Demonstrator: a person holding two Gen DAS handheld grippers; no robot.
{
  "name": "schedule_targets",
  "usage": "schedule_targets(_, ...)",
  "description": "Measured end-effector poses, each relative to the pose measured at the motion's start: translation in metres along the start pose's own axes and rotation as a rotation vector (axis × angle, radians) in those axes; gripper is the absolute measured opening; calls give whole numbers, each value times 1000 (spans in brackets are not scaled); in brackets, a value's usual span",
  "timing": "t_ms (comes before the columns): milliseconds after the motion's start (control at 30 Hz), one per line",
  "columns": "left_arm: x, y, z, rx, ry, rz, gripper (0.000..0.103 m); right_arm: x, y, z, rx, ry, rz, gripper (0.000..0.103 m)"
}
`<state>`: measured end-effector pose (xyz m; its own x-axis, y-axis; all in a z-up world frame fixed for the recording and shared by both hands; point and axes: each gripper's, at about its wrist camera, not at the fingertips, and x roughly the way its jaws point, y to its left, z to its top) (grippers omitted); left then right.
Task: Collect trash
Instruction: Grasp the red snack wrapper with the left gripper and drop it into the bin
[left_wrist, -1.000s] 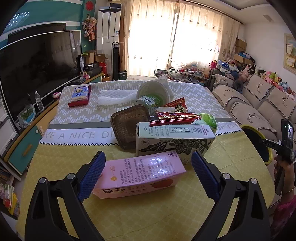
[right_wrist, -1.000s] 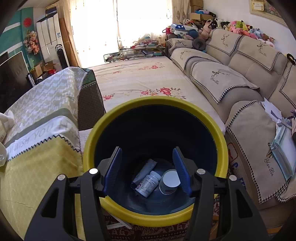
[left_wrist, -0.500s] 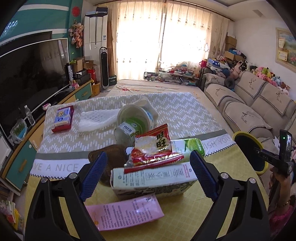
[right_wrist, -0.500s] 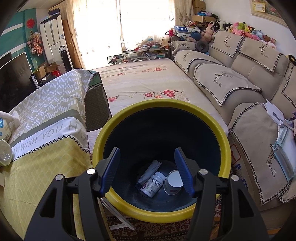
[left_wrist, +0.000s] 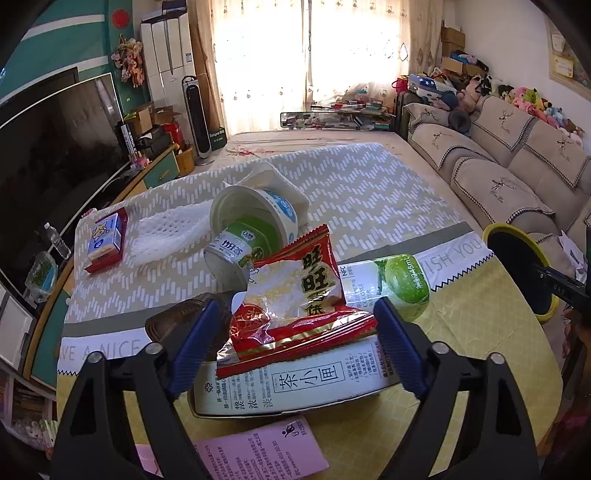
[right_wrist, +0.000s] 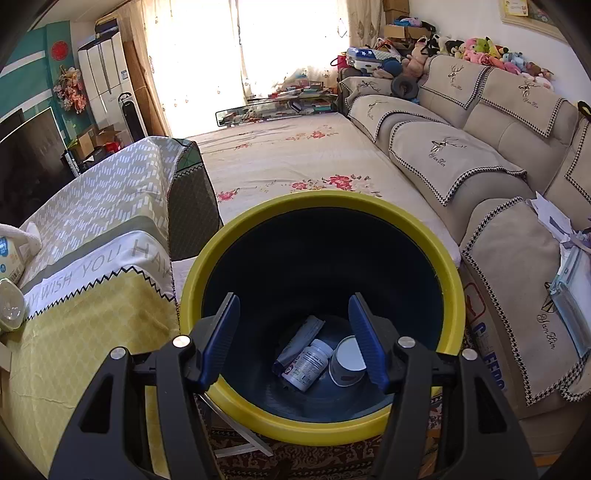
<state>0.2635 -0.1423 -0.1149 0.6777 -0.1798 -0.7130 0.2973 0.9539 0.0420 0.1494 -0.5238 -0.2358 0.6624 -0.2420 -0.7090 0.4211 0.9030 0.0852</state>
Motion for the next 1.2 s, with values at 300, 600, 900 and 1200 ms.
schedule_targets(300,-1,2,5,-8,-13,-22,59,3,4,-2,-5,7,9,58)
schedule_targets(600,-34,-4,9,-1,-77,-54,58,0,3,-2,0,4,14,58)
schedule_targets(900,-74,-45,19,76,-143,-125,58,-12,-5,0,21,-25,25,58)
schedule_targets(1200,-70,-129,31,183,-136,-272,58,-47,-40,-1,77,-102,0,58)
